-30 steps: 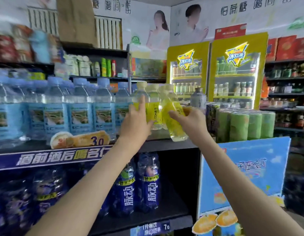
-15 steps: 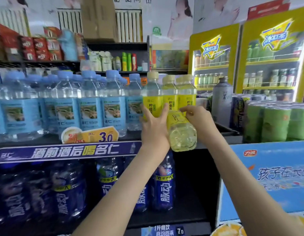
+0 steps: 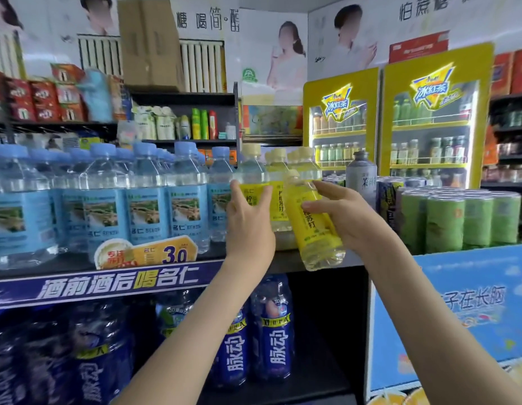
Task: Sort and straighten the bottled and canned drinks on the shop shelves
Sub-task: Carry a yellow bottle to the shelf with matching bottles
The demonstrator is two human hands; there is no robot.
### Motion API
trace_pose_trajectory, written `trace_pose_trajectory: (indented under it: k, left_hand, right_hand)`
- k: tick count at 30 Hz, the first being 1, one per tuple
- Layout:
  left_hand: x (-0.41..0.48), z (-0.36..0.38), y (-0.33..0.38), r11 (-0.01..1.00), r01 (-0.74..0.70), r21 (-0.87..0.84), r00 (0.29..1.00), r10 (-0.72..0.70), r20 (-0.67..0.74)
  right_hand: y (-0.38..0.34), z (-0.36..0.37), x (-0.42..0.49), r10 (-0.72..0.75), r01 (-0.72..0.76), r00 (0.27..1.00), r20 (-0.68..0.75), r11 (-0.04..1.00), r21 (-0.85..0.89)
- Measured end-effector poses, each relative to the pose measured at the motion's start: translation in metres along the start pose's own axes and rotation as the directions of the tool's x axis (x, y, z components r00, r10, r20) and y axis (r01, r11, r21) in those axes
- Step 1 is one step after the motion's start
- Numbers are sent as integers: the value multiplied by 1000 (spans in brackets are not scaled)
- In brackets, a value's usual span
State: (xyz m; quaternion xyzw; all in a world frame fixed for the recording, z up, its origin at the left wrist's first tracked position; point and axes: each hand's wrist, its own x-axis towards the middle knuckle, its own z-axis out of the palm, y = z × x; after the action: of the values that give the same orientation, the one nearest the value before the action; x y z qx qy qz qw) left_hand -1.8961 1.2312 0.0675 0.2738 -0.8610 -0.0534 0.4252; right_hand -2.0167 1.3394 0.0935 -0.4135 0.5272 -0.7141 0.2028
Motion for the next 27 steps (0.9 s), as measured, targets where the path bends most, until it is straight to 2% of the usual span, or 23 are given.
trace_pose_trajectory:
  k: [3,5,7,10,12,14,17,22,27]
  left_hand:
    - [3,-4,-9,998,-39,-41,999,39,3]
    - [4,-5,-12,997,-50,-58,998,52,20]
    - [4,-8,-15,994,-61,-91,997,65,36]
    - [6,-13,-22,990,-90,-110,994,97,57]
    - [7,-16,-26,990,-111,-85,989,118,84]
    - [7,-16,-26,991,-113,-73,988,120,101]
    - [7,-14,-25,992,-104,-64,991,109,82]
    - [6,-8,-22,996,-84,-25,995,86,45]
    - [5,-8,-10,998,-54,33,998,53,24]
  right_hand:
    - [-4,8,5,-176,181,981,-82,982,57]
    - [-2,14,8,-317,313,946,-68,947,-69]
    - [2,19,11,-387,377,922,-6,901,-214]
    - [5,15,9,-315,330,944,99,907,-261]
    - [7,8,7,-248,280,960,131,871,-404]
    - [10,3,7,-183,205,979,94,820,-535]
    - [14,9,7,-163,126,987,-6,786,-606]
    - [19,28,11,-129,98,992,-6,782,-616]
    - [17,32,9,-178,71,982,-66,668,-740]
